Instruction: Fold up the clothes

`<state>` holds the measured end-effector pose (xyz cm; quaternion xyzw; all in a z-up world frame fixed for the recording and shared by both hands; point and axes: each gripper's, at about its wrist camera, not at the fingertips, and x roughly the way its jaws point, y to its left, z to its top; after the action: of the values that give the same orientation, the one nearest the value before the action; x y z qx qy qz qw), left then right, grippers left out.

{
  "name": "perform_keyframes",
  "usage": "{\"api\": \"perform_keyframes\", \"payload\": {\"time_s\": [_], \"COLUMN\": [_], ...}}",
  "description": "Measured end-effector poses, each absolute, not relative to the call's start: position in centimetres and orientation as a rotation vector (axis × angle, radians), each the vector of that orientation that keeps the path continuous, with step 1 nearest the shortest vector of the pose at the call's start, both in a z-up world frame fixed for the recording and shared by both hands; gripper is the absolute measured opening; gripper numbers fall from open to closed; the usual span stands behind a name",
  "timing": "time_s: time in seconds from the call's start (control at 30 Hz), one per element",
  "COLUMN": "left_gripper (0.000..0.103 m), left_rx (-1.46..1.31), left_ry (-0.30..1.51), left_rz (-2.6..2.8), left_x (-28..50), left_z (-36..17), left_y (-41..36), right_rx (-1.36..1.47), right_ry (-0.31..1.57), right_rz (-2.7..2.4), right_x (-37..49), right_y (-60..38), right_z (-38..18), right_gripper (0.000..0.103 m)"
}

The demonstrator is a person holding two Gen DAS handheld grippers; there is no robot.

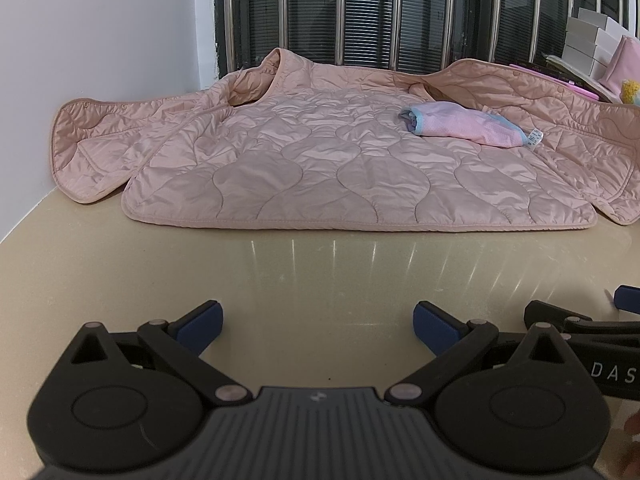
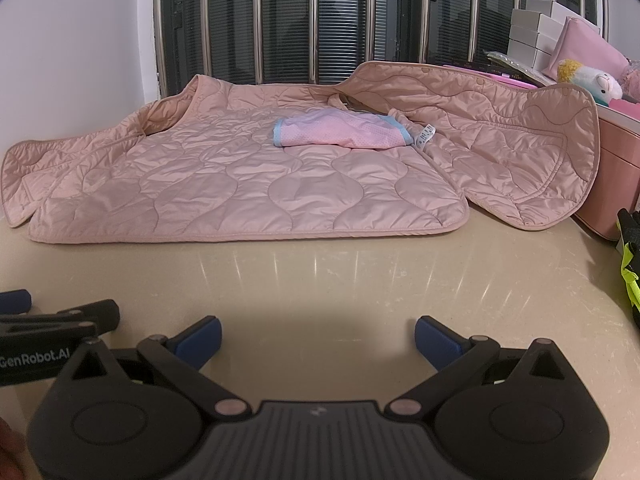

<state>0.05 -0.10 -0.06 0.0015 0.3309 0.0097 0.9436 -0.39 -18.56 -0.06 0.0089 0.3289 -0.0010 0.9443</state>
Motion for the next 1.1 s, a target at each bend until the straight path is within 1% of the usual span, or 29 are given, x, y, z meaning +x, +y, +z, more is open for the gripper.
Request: {"api": "perform_keyframes", "payload": {"time_s": [1.1], "left_gripper": [0.102], "left_rx": [0.001], "left_ry": [0.673], "left_rz": [0.021], "left_x": [0.01], "left_z": [-0.02], "left_y": [-0.17], "right_rx": [0.018], "right_ry": [0.668], "right_rz": [-0.005], "right_x": [-0.44], "right_y": [-18.56], "right_z": [-0.13], "right_gripper": [0.103]}}
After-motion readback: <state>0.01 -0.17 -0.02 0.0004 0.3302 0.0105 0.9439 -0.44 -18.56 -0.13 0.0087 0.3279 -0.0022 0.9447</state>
